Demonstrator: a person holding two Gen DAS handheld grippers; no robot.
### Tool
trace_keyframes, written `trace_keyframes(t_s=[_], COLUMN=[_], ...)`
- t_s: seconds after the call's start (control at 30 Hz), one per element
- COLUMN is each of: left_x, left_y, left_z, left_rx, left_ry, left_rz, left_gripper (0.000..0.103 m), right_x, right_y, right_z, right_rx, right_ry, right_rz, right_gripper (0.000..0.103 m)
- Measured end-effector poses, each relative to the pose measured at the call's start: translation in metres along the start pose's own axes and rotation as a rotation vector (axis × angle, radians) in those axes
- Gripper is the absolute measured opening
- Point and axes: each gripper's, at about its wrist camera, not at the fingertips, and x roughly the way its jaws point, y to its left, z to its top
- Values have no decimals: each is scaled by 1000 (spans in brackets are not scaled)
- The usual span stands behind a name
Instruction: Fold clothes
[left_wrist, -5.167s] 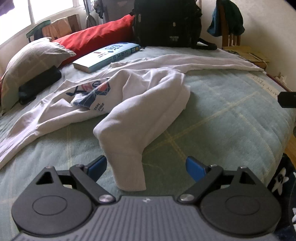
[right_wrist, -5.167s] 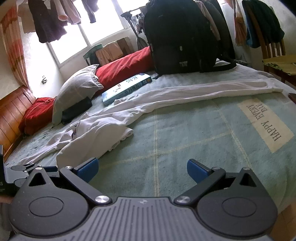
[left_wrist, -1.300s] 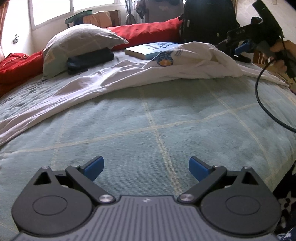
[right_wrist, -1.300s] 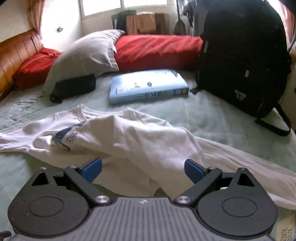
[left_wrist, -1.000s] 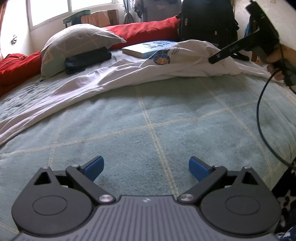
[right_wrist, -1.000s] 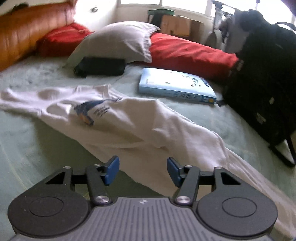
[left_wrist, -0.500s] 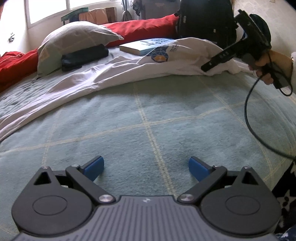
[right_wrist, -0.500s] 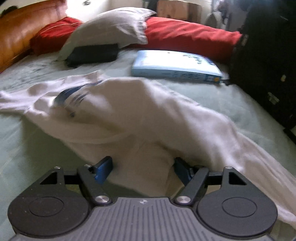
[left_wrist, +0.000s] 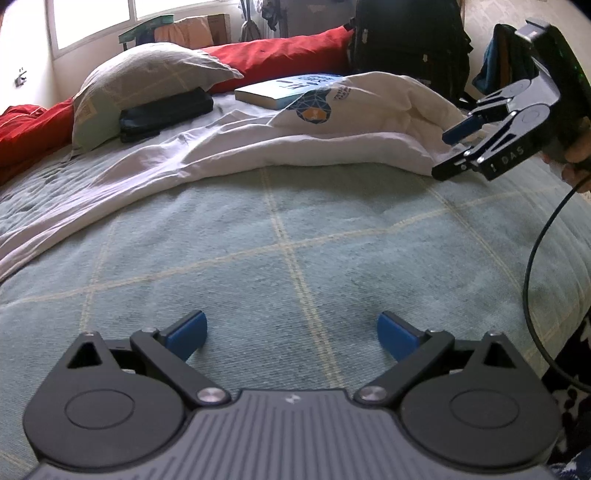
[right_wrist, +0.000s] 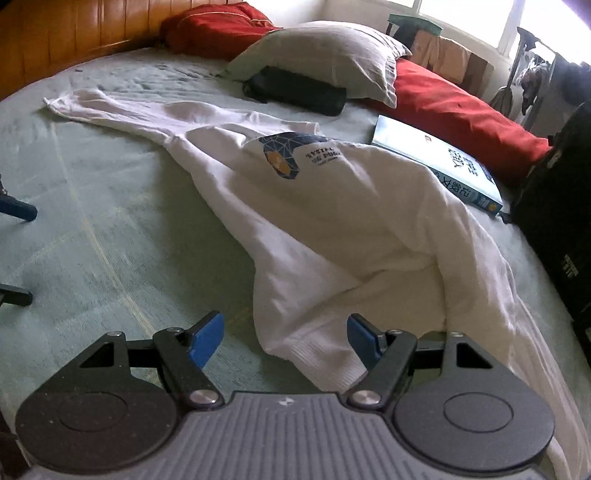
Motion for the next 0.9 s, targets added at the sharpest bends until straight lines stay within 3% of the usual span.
trace_keyframes(t_s=[0.3,0.4,0.43,0.47,0.5,0.7,0.9], left_x=[3,2,2,1,0,-10,-27], left_y=[0,-2,-2,-2,-2,2,6], left_z=[1,1,1,0,0,-6,-16], left_rx=[6,10,12,12,13,9,5], left_ry=[-1,-1,-2,-2,-3,-11,-31], left_rz=[-9,-9,-9,-10,-9,4,4], left_gripper=[99,99,99,99,99,99,99], right_x=[18,30,34,38,38,9,-20], right_y=[19,21,23,24,26,38,73], right_z=[-10,-7,-5,-4,-4,-1,1], right_rx=[-173,-220,-234,-247,-250,-172,-110], right_ry=[17,16,20,23,25,4,44], right_rz=[-186,-271,-296,-318,-326,-198,6], right_gripper=[66,49,31,23,22,19,18])
